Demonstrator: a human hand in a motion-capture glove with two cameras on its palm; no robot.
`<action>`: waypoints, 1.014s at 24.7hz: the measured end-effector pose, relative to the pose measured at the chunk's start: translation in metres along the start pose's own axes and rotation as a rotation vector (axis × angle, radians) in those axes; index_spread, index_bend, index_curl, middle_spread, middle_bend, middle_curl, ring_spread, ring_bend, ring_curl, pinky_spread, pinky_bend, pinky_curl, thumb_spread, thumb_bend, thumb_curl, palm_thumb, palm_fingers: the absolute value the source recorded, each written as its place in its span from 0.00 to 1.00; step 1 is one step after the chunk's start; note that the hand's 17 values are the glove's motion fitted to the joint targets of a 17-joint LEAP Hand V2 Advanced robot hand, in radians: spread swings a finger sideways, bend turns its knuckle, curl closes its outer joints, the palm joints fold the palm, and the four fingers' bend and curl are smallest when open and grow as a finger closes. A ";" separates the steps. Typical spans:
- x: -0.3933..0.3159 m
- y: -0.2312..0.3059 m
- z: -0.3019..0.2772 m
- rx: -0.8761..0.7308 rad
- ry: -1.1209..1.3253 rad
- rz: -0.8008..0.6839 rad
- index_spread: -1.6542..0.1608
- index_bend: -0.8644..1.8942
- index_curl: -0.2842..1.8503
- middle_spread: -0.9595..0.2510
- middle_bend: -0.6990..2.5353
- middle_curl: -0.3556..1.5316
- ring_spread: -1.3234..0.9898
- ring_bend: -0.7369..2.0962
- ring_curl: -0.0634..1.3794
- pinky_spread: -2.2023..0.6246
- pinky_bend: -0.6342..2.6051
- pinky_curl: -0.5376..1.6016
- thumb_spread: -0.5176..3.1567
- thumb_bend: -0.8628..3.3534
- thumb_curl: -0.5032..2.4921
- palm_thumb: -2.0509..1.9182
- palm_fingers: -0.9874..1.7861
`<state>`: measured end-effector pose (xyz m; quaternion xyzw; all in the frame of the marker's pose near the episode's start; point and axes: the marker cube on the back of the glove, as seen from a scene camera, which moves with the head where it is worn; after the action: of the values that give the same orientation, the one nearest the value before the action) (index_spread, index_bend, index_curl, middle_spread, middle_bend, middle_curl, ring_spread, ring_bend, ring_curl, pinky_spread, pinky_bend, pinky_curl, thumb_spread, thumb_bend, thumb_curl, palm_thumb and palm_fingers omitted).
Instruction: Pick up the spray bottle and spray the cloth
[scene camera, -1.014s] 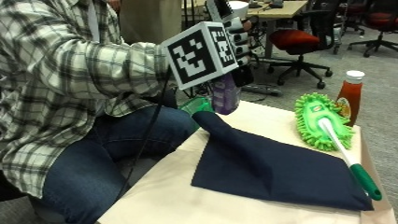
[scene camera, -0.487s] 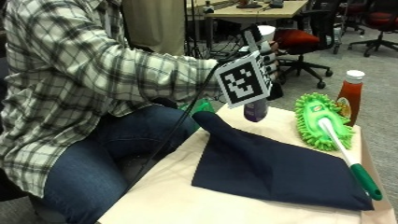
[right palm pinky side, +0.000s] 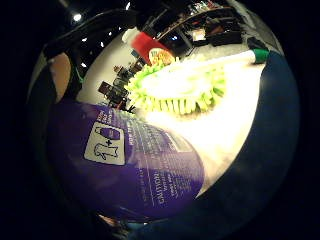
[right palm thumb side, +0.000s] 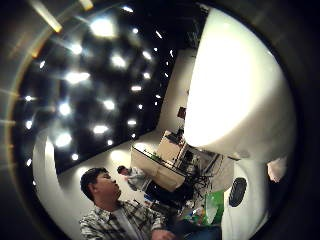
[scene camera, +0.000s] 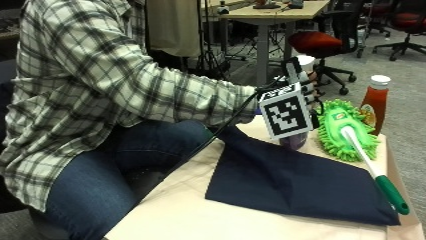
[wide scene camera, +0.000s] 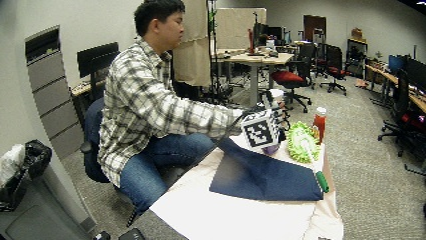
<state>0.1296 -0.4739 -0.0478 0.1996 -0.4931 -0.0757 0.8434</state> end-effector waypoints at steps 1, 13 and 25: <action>0.002 -0.003 0.001 -0.007 -0.004 -0.002 0.76 0.35 0.35 0.69 0.35 0.46 0.49 0.44 0.37 0.76 0.30 0.44 0.25 0.20 0.42 0.80 0.72; 0.007 0.012 -0.001 -0.086 0.041 0.064 0.76 0.29 0.30 0.69 0.35 0.46 0.49 0.45 0.38 0.76 0.31 0.45 0.28 0.20 0.41 0.80 0.67; -0.054 0.084 -0.083 -0.249 0.134 -0.012 0.69 0.33 0.21 0.72 0.29 0.41 0.55 0.42 0.34 0.83 0.34 0.44 0.34 0.20 0.39 0.76 0.33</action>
<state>0.1686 -0.3583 -0.0922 0.1011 -0.4214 -0.1280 0.8921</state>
